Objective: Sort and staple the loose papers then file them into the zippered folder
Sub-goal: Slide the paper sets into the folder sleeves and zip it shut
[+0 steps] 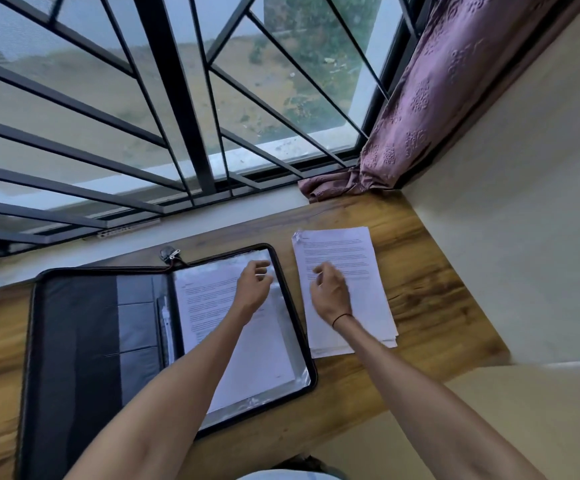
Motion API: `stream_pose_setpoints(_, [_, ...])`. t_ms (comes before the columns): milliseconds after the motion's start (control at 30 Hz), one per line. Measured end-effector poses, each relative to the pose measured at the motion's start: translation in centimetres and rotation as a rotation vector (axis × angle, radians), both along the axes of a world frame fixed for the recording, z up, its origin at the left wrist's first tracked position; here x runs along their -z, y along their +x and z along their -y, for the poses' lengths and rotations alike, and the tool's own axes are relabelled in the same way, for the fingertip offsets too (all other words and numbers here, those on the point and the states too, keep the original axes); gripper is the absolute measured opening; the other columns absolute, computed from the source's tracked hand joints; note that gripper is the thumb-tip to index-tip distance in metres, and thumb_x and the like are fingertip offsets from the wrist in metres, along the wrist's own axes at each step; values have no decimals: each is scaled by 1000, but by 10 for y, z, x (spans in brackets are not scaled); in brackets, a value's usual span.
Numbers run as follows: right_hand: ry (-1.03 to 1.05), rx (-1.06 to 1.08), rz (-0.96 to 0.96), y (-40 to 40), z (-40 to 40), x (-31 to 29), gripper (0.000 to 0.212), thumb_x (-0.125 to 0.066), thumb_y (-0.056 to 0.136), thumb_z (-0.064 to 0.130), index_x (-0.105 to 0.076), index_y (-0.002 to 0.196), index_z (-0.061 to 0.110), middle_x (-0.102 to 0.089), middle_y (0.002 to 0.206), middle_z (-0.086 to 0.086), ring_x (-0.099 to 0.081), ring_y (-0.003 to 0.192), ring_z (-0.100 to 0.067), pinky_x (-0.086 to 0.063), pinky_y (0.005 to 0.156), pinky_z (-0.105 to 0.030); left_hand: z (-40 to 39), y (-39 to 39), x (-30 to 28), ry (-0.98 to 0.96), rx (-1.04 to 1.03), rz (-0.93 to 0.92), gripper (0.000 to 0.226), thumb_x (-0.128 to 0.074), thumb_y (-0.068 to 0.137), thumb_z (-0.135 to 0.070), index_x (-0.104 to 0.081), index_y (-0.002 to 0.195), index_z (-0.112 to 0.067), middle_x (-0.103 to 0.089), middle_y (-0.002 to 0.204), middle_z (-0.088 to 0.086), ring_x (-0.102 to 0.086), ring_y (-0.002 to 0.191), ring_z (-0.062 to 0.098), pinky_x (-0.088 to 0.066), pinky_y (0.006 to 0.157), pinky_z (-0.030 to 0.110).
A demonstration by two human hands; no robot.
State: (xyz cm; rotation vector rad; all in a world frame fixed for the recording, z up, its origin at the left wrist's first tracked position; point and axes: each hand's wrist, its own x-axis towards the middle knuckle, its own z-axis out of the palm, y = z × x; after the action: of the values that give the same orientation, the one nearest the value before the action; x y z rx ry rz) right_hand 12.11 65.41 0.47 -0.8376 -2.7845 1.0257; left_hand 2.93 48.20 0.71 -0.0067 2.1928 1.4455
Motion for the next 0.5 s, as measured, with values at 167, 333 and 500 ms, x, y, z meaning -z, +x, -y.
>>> stream_pose_setpoints(167, [-46,-105,199,4,82,10,31,-65,91,26,-50,114,12,-58,117,-12,-55,111,-32,-51,82,-42,36,1,5,-96,-9,-57,31,-57,100,-20,-59,131,-21,-58,131,8,-58,117,19,-50,94,36])
stream_pose_setpoints(333, [-133,124,378,-5,123,10,67,-71,89,27,-35,141,6,-42,146,-19,-40,137,-38,-45,104,-42,71,10,7,-238,243,-68,49,-58,102,-20,-44,149,-16,-40,152,8,-43,141,24,-38,113,38])
stream_pose_setpoints(500, [-148,189,372,-10,131,13,56,-73,88,29,-45,130,6,-53,136,-17,-48,129,-38,-48,97,-41,84,21,2,-149,317,-28,58,-59,103,-20,-35,155,-15,-34,162,4,-34,149,21,-34,120,39])
